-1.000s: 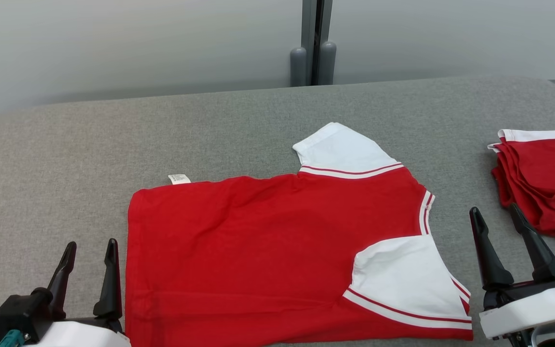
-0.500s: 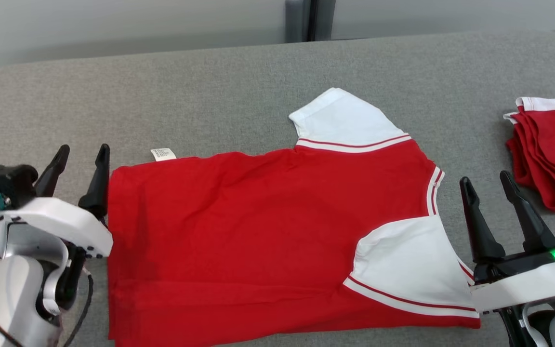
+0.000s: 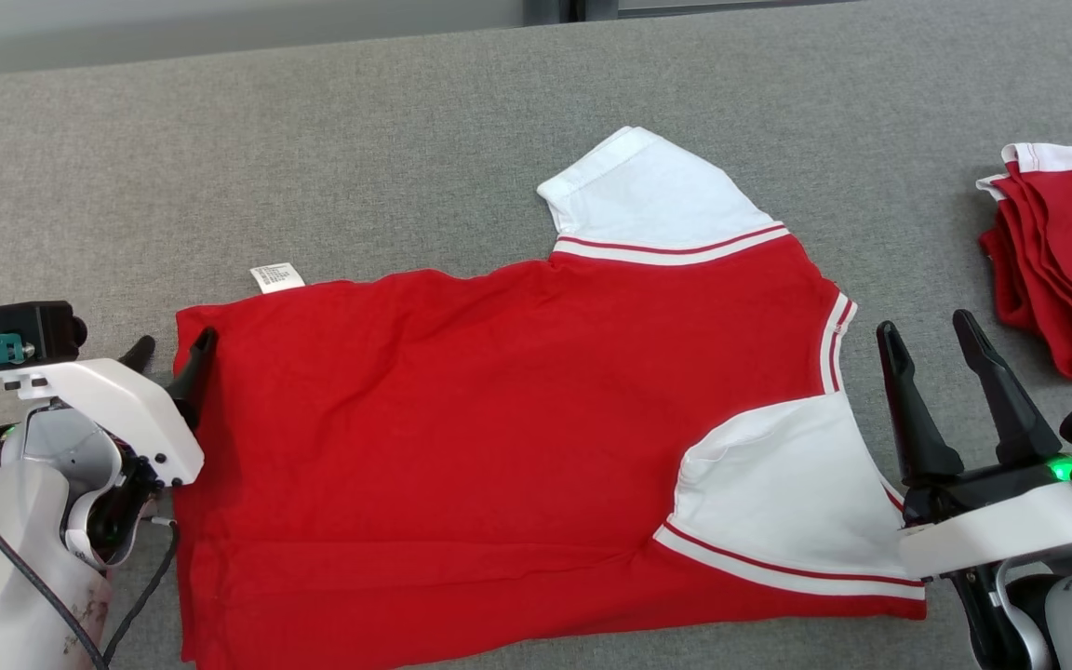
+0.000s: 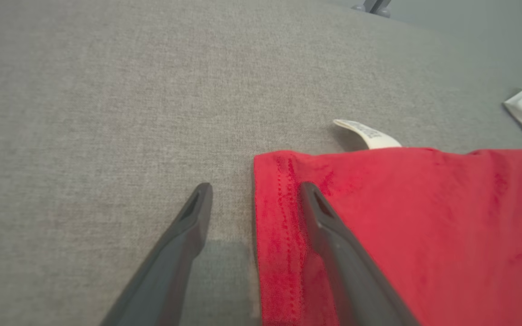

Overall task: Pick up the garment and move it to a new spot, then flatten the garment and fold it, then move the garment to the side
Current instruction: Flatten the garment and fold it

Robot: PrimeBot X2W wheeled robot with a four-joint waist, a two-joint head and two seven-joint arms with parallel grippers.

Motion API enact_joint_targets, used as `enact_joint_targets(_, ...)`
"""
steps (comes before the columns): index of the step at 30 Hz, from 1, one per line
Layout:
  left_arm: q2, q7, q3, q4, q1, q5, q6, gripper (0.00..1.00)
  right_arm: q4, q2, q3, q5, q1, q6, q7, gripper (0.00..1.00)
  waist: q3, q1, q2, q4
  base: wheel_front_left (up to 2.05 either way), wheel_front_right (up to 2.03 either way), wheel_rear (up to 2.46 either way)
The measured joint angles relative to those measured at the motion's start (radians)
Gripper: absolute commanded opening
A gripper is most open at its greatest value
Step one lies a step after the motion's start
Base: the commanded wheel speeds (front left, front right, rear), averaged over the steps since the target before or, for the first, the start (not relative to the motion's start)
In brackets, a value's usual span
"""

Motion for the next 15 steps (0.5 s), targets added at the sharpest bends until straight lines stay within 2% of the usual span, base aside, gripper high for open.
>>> enact_joint_targets(1,-0.004,0.003,-0.004,0.014,-0.009,-0.001,-0.011,0.5,0.004,-0.001,0.001,0.003,-0.005,0.0,0.0,1.0,0.0,0.0,0.0001,0.002,0.0,0.0,0.0)
enact_joint_targets(2,-0.008,0.002,-0.008,0.03,-0.019,-0.005,-0.021,0.3,0.013,-0.003,-0.001,0.007,-0.011,0.0,0.0,1.0,0.001,0.0,0.0,0.003,0.0,0.0,0.0)
enact_joint_targets(3,-0.01,0.003,-0.013,0.045,-0.029,-0.007,-0.03,0.0,0.02,-0.006,-0.003,0.008,-0.015,0.0,-0.001,1.0,0.001,0.0,0.0,0.003,0.0,0.0,0.0)
enact_joint_targets(9,-0.016,-0.007,-0.041,0.107,-0.072,-0.005,-0.056,0.0,0.077,-0.033,-0.031,0.044,-0.08,0.0,-0.011,1.0,0.002,0.0,0.0,0.003,0.0,0.0,0.0)
enact_joint_targets(15,-0.031,-0.046,-0.059,0.138,-0.115,0.013,-0.063,0.0,0.186,-0.076,-0.036,0.091,-0.239,0.0,-0.017,1.0,0.019,0.0,0.0,0.012,0.0,0.0,0.0)
